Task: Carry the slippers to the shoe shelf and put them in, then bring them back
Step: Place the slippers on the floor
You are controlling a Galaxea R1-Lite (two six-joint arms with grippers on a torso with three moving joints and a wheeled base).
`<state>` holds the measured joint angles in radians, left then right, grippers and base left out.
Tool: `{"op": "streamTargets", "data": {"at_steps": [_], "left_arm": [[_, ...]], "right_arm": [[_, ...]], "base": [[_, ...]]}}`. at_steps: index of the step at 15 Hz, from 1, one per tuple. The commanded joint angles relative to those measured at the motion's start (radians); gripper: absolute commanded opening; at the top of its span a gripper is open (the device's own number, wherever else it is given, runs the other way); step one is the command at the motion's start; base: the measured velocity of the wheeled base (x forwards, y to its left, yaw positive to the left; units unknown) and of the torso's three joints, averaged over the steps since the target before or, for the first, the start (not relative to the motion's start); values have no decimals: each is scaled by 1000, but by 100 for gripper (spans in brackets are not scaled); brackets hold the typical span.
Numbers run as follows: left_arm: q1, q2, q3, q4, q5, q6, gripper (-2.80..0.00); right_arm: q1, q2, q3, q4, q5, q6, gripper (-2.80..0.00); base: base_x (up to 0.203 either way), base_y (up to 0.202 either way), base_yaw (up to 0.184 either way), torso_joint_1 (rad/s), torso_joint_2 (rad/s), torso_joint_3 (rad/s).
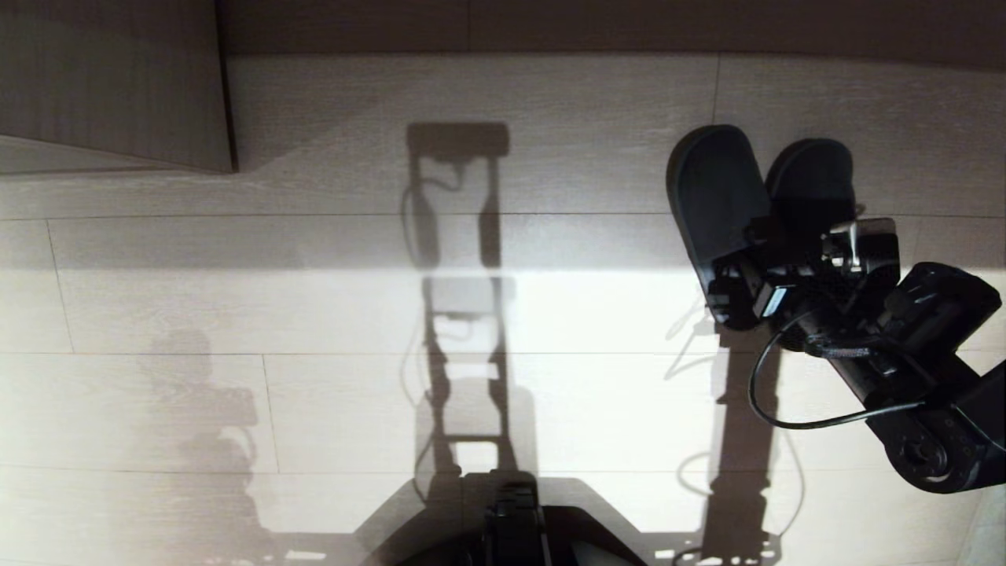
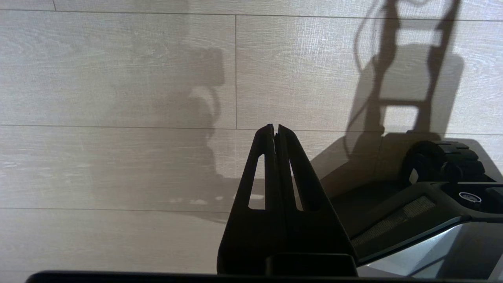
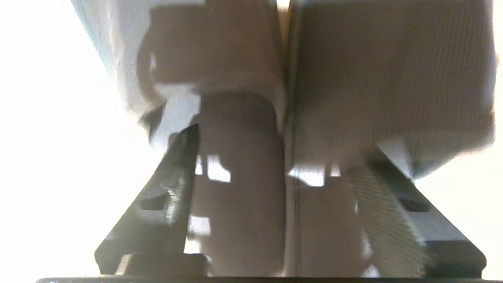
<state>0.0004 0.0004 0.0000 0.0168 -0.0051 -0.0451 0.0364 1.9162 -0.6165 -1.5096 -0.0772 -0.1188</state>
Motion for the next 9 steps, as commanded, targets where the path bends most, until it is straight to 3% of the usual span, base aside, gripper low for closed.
{"op": "streamTargets", "data": {"at_steps": [1, 6, 9], "left_arm": [[0, -2, 0, 0, 0, -1, -280], [1, -2, 0, 0, -1, -1, -280], [1, -2, 0, 0, -1, -1, -280]], "right_arm": [[0, -5, 48, -8, 1, -3, 0], [0, -82, 140, -11, 7, -35, 0], [0, -235, 246, -8, 106, -48, 0]], "base": [[0, 0, 0, 0, 0, 0], [0, 0, 0, 0, 0, 0], [0, 0, 0, 0, 0, 0]]}}
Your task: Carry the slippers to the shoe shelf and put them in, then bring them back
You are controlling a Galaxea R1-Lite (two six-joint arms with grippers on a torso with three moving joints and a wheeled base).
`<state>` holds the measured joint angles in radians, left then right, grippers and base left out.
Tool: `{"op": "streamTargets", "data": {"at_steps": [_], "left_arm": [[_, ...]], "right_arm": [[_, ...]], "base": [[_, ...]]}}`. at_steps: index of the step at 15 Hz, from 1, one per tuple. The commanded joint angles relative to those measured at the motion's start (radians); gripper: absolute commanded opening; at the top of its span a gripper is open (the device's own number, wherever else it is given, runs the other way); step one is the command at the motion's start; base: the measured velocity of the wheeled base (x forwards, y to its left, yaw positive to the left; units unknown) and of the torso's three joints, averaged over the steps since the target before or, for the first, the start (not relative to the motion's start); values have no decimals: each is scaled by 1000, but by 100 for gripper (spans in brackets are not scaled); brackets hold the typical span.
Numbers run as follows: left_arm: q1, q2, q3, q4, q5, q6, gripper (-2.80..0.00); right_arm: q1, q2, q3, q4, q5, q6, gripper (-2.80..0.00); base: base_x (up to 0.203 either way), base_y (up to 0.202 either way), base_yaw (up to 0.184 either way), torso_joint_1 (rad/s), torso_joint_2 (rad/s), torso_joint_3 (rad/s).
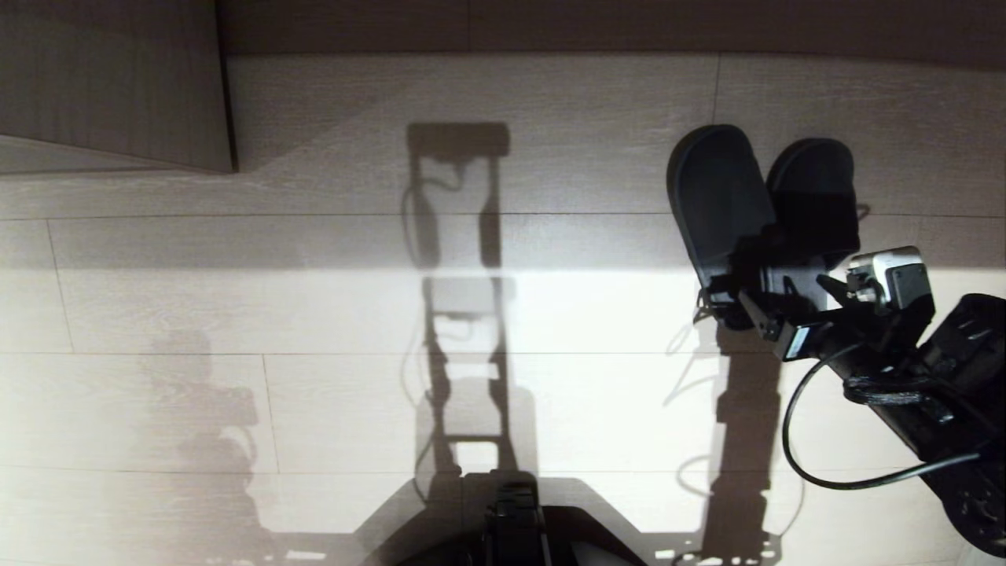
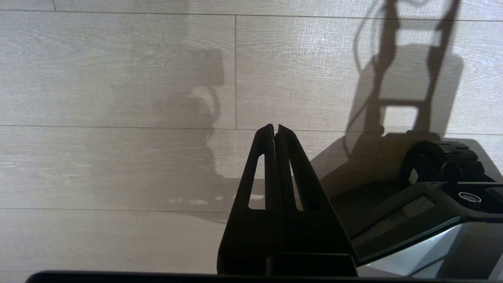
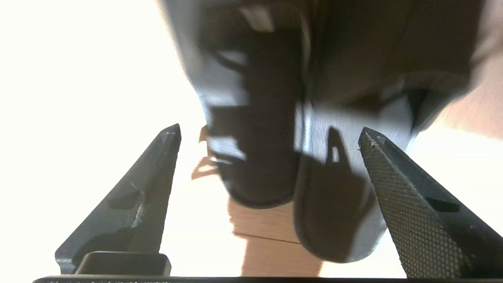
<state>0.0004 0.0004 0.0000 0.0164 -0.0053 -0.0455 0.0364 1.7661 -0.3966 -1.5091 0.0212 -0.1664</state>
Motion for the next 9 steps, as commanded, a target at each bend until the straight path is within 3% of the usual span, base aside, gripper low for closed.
{"op": "streamTargets", "data": {"at_steps": [1, 2, 5, 9], "left_arm": [[1, -2, 0, 0, -1, 0, -280], [0, -2, 0, 0, -1, 0, -280], [1, -2, 0, 0, -1, 0, -280], [0, -2, 0, 0, 0, 0, -280]], "right_arm": [[0, -169, 66, -4, 43, -4, 0], [0, -240, 100, 1, 67, -7, -280], [0, -474, 167, 75, 65, -12, -280], [-1, -895, 183, 390, 52, -13, -280]], "base": [[0, 0, 0, 0, 0, 0], [0, 0, 0, 0, 0, 0], [0, 0, 0, 0, 0, 0], [0, 0, 0, 0, 0, 0]]}}
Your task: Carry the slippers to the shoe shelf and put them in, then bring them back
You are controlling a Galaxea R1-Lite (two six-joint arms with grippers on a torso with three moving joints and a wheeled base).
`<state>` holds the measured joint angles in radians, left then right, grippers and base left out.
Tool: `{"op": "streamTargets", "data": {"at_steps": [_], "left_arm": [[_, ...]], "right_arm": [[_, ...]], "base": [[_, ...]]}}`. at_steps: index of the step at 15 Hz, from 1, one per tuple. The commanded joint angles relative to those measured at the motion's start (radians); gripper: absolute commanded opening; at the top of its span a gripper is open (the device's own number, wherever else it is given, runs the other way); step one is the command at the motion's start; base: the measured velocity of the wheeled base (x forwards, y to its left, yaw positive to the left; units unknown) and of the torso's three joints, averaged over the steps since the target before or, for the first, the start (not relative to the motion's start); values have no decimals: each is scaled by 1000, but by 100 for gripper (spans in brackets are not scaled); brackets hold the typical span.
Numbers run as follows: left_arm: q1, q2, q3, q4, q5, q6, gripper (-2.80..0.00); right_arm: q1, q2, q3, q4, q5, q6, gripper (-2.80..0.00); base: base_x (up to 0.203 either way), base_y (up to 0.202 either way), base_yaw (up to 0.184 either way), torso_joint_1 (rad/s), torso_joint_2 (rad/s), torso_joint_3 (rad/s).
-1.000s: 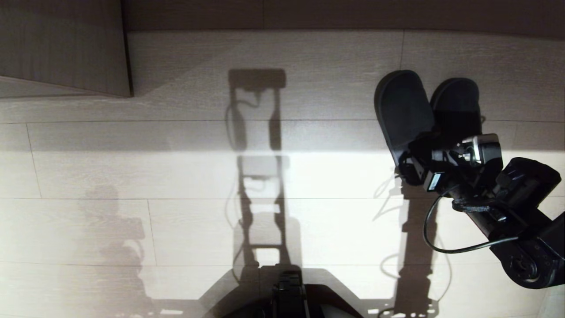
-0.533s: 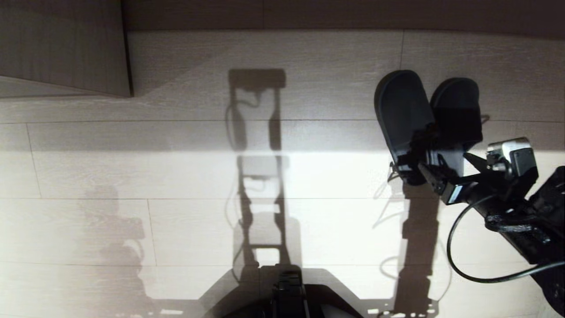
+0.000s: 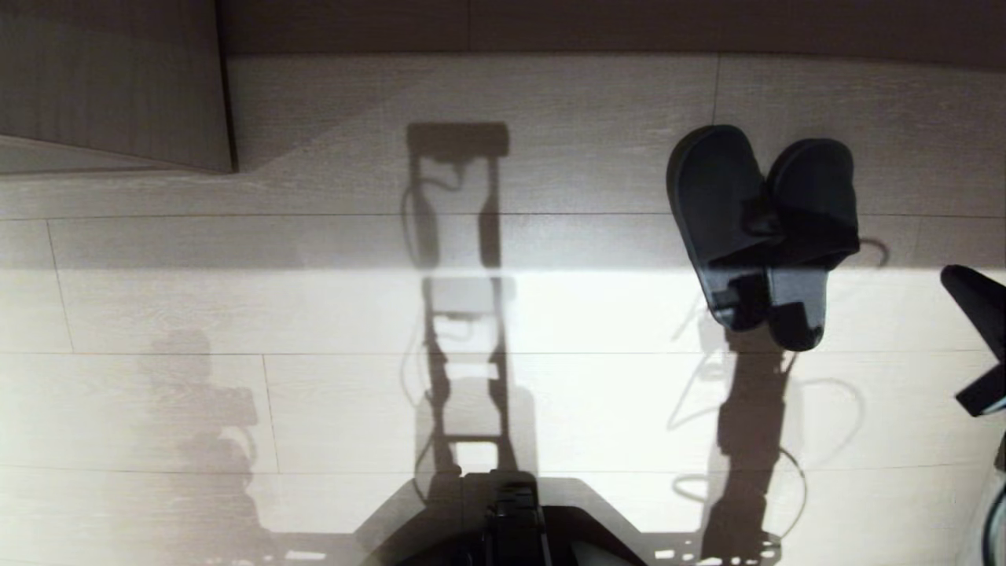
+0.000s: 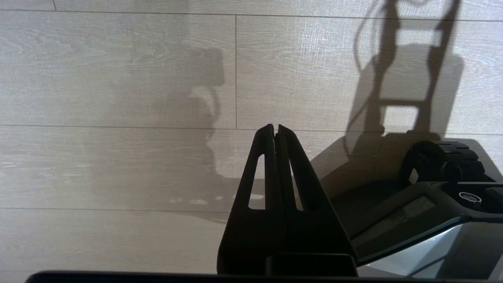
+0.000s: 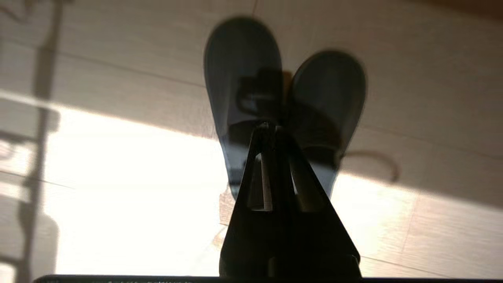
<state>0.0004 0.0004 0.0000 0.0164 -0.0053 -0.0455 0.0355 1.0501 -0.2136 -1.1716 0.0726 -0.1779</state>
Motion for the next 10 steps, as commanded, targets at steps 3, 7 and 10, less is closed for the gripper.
{"op": "streamTargets", "data": {"at_steps": [3, 7, 10], "left_arm": [[1, -2, 0, 0, 1, 0, -280], [1, -2, 0, 0, 1, 0, -280], [0, -2, 0, 0, 1, 0, -280]], "right_arm": [[-6, -515, -42, 456, 1, 3, -280], [-61, -801, -43, 792, 7, 16, -280], [-63, -870, 107, 822, 4, 16, -280]], "base": [[0, 0, 0, 0, 0, 0], [0, 0, 0, 0, 0, 0], [0, 0, 0, 0, 0, 0]]}}
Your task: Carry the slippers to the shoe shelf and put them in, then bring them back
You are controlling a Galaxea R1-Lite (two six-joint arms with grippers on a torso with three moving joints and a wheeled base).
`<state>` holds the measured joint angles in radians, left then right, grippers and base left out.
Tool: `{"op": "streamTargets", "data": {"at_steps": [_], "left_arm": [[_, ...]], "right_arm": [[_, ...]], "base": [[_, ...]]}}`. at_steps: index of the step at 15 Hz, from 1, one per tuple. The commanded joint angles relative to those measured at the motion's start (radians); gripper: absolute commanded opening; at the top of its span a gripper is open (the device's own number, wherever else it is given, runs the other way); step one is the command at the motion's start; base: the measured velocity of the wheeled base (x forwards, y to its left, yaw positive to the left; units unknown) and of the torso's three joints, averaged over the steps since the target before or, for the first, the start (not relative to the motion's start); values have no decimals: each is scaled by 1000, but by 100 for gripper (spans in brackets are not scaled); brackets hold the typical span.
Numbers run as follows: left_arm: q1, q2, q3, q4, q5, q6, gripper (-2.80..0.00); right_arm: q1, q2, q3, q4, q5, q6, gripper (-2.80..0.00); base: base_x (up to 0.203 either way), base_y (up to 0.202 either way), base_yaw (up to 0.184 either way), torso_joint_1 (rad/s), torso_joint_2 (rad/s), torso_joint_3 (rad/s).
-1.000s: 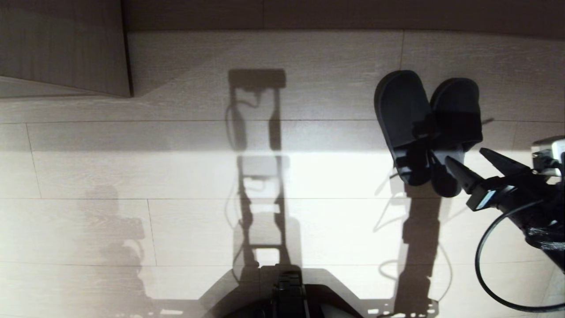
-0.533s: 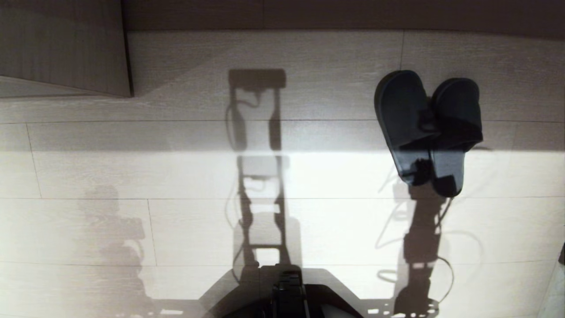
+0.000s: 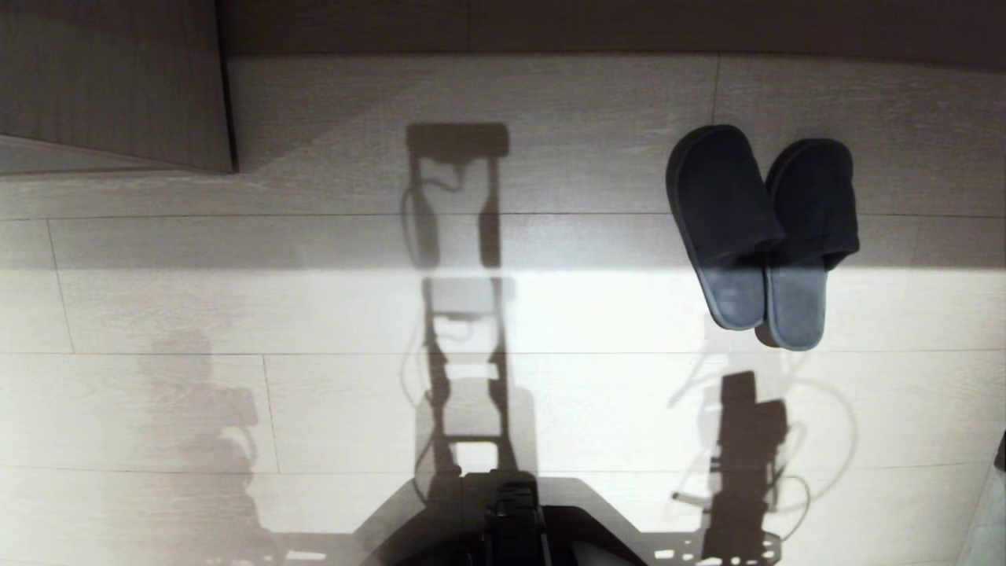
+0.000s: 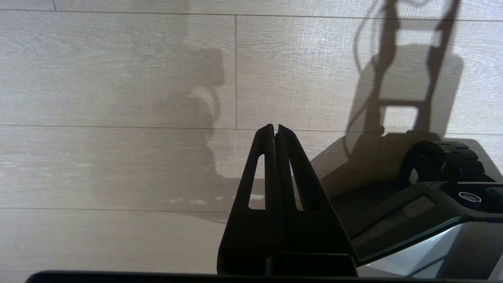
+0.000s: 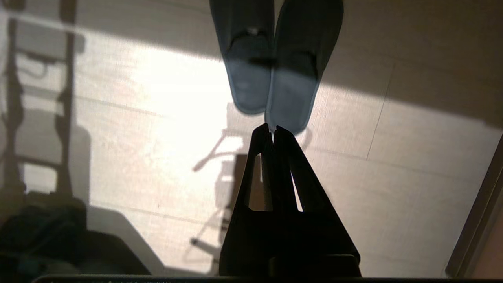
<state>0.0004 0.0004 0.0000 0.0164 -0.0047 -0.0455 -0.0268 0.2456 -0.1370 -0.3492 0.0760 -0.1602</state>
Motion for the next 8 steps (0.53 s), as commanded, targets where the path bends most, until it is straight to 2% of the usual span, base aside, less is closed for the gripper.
{"op": "streamTargets", "data": {"at_steps": [1, 2, 5, 8], "left_arm": [[0, -2, 0, 0, 0, 0, -280], [1, -2, 0, 0, 0, 0, -280], [1, -2, 0, 0, -1, 0, -280], [1, -2, 0, 0, 0, -4, -280]], "right_arm": [[3, -101, 91, 2, 1, -4, -280], [5, -147, 123, 24, -1, -3, -280], [8, -243, 135, 303, -31, 18, -280], [8, -246, 137, 352, -47, 67, -280]], "base": [[0, 0, 0, 0, 0, 0], [0, 0, 0, 0, 0, 0], [0, 0, 0, 0, 0, 0], [0, 0, 0, 0, 0, 0]]}}
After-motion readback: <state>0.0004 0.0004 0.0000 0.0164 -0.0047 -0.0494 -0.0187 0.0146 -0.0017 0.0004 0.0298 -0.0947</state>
